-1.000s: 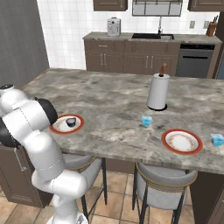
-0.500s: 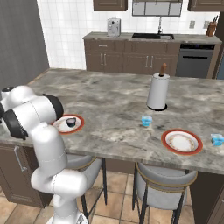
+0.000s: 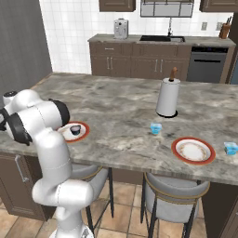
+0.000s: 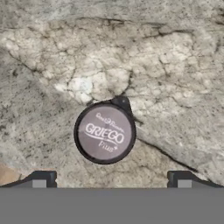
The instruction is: Place two yogurt containers on each plate.
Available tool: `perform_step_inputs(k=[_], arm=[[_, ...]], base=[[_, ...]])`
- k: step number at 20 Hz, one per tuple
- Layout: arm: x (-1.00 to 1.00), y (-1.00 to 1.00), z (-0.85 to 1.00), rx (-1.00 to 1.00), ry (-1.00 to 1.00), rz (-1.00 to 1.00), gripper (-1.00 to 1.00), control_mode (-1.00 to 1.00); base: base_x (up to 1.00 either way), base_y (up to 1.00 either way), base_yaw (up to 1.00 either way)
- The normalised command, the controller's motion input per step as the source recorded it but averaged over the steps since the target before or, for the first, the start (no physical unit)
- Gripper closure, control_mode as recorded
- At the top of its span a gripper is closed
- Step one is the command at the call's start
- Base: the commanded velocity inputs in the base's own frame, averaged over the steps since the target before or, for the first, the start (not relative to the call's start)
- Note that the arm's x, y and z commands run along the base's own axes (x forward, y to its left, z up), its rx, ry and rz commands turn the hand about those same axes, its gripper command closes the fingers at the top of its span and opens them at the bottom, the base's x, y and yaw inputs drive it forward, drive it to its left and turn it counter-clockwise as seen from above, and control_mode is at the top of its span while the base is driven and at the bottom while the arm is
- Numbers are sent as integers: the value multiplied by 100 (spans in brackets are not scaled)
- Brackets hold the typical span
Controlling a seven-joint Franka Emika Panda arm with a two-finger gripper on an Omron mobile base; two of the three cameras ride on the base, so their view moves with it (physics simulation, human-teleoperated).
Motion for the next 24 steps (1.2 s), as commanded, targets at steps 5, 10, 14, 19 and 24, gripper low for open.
perform_step_inputs(k=[5, 10, 14, 19, 24], arm=[[2, 7, -8, 0, 0, 0, -100, -100], [0, 22, -10, 0, 0, 0, -100, -100], [0, 0, 0, 0, 0, 0, -100, -100], [7, 0, -1, 0, 0, 0, -100, -100], [18, -1, -24, 0, 0, 0, -100, -100]], base=[[0, 0, 0], [0, 0, 0], [0, 0, 0], [0, 0, 0], [0, 0, 0]])
